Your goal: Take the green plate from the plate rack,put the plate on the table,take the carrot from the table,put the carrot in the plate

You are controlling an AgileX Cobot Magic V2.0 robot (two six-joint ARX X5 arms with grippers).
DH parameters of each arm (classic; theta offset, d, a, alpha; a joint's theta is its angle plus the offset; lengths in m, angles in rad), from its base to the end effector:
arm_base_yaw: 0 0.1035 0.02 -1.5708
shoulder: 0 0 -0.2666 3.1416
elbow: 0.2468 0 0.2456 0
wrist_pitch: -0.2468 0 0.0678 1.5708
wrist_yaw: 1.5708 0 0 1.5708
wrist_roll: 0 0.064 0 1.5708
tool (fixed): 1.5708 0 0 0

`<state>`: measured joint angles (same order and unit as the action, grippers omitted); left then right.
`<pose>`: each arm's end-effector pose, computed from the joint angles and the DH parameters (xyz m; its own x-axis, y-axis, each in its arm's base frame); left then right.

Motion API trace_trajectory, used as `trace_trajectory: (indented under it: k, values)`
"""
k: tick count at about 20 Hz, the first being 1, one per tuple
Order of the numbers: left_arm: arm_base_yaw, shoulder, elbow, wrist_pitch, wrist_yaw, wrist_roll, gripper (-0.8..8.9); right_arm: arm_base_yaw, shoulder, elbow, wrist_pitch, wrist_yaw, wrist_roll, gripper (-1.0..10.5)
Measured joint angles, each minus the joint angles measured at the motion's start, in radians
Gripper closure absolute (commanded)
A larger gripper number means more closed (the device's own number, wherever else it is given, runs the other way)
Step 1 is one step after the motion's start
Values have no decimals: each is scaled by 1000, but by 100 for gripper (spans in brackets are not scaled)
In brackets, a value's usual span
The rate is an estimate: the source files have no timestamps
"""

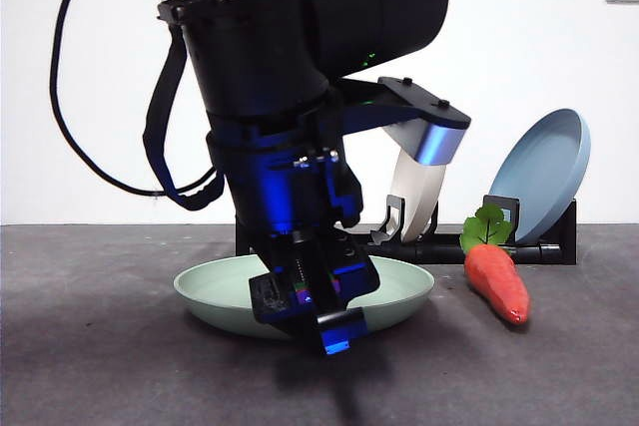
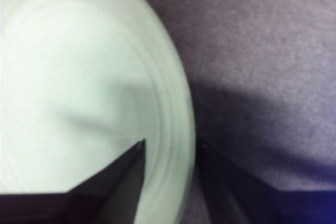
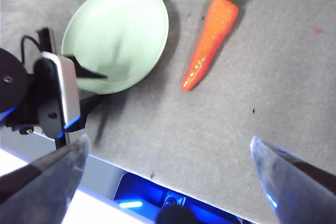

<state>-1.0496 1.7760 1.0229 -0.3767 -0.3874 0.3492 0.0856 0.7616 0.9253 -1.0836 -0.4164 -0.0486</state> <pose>0.1919 -0.2857 0.1305 0.5244 -0.1546 -0.8373 0.8331 0.2963 0.4671 0.1261 0.0368 0.2850 0.5175 0.4504 -0.7276 -0.3605 0.8859 0.2920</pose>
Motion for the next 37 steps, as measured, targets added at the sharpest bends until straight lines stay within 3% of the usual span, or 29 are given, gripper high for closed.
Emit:
trace_trajectory:
  k: [5, 12, 20, 26, 31, 37]
  values:
    - [-1, -64, 30, -112, -1, -40, 626, 0, 63, 0, 76, 0, 13, 291]
    - [-1, -405, 224, -264, 1, -203, 626, 61, 327, 0, 341, 4, 84, 289]
    - [-1, -764, 266, -418, -2, -303, 626, 226, 709, 0, 660, 266, 163, 289]
    - [-1, -856, 266, -502, -2, -362, 626, 263, 879, 0, 823, 368, 216, 293]
    - [-1, -857, 265, -529, -2, -373, 626, 267, 956, 0, 909, 370, 252, 475]
    - [-1, -857, 265, -546, -2, -377, 626, 267, 980, 6, 929, 402, 274, 798]
